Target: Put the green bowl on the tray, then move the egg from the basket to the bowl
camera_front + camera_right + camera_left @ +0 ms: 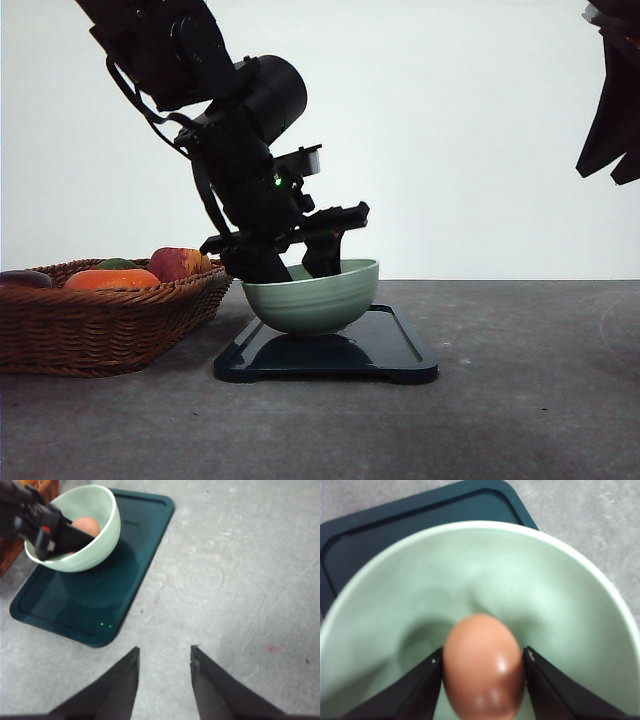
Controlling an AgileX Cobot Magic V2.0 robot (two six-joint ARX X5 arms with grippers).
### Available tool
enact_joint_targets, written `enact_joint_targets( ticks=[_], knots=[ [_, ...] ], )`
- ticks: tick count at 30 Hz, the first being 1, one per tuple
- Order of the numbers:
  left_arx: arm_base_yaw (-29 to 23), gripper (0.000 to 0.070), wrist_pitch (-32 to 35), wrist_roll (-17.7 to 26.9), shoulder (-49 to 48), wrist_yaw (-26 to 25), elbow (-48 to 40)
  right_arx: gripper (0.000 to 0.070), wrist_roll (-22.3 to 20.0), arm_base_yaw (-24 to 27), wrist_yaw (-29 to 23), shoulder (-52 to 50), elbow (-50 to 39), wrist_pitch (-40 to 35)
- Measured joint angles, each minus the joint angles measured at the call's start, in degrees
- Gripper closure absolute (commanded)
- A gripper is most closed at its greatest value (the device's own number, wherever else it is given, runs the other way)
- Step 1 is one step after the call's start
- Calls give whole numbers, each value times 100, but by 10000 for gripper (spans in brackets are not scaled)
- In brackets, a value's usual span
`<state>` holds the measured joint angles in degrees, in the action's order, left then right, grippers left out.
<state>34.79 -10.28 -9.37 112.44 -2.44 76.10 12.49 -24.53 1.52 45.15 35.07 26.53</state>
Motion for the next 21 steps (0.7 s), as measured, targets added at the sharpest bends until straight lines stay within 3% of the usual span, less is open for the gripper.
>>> enact_joint_targets(
  ticks=[6,15,18,21],
  knots=[
    [27,301,-601,-52,0,0,550,501,0,0,-2,0,0,65],
    [48,303,-2545,-52,-54,-9,1501,501,0,0,0,0,2,111],
    [48,305,-2948,-20,-236,-29,1490,501,0,0,0,0,0,118],
    [50,310,-2913,103,-641,-31,1345,501,0,0,0,0,0,131]
  ],
)
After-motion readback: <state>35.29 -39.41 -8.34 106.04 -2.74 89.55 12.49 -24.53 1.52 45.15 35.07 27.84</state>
